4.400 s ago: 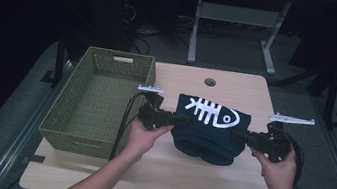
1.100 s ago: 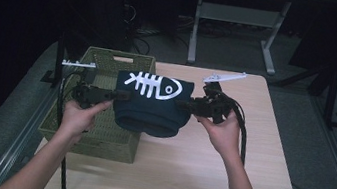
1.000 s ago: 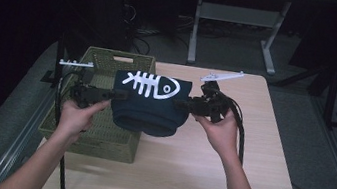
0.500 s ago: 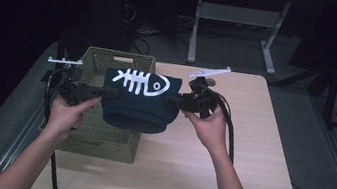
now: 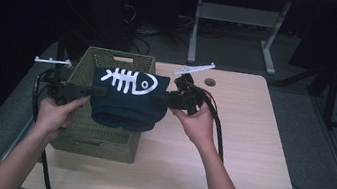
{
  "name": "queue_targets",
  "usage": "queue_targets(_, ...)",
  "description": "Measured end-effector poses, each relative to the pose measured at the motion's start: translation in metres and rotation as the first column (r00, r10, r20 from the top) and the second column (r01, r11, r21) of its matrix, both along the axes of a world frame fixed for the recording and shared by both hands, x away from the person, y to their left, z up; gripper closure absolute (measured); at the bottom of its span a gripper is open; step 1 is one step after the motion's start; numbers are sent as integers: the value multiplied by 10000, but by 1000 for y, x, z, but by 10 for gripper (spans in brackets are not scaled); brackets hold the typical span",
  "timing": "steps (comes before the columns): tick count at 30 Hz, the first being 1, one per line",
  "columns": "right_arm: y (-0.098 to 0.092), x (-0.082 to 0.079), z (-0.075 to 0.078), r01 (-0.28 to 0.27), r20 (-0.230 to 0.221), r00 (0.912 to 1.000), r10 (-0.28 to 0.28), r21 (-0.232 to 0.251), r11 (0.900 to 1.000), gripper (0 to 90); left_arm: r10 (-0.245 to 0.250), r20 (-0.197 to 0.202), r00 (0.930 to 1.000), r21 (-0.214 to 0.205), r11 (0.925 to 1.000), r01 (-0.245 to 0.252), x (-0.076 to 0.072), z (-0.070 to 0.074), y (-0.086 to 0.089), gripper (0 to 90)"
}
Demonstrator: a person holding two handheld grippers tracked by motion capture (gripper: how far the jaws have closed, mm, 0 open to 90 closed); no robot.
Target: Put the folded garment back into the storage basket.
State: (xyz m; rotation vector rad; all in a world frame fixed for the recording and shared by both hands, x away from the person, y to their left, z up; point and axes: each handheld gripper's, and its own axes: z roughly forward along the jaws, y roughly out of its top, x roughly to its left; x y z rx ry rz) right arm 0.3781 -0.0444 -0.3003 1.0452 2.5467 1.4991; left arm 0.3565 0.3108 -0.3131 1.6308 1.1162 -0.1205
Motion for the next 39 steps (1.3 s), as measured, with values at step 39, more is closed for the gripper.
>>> queue_targets(39,63,14,-14,-516,-264,9983,521,202,9985,708,898,-458,9949,142,9959,-892,-6,-10,61,675)
